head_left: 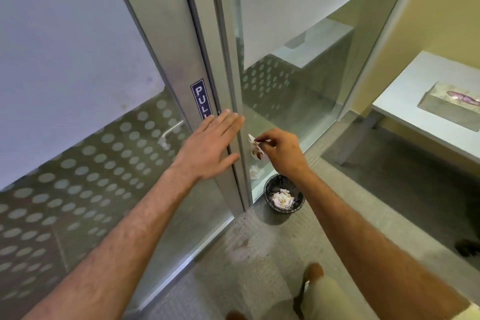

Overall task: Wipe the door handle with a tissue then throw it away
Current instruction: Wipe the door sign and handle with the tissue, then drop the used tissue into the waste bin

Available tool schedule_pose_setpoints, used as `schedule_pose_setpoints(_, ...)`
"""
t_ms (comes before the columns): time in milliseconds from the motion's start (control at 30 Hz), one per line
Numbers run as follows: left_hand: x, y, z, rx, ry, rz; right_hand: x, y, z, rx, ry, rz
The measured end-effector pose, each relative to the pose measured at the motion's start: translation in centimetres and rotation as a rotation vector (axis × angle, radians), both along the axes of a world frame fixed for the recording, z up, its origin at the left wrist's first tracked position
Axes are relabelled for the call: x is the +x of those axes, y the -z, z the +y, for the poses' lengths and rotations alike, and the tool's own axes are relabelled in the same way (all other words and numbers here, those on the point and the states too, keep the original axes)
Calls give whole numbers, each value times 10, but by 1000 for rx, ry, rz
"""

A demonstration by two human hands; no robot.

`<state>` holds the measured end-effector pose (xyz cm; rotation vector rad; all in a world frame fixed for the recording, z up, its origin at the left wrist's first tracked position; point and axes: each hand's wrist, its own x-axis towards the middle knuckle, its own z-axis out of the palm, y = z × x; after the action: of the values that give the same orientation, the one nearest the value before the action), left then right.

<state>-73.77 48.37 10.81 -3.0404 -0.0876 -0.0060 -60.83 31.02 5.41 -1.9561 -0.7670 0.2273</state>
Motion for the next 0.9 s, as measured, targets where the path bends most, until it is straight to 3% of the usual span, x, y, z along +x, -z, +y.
schedule_pose_setpoints(233, 60, 82, -56, -298, -182, 40, 79, 50, -46, -187, -130, 244)
schedule_pose_setpoints(533, 126, 258, -119, -612, -574, 179, 201, 219, -77, -528, -374, 225)
schedule_pose_setpoints(900, 184, 462, -135, -662, -735, 227, 244, 434, -59, -737, -461, 154)
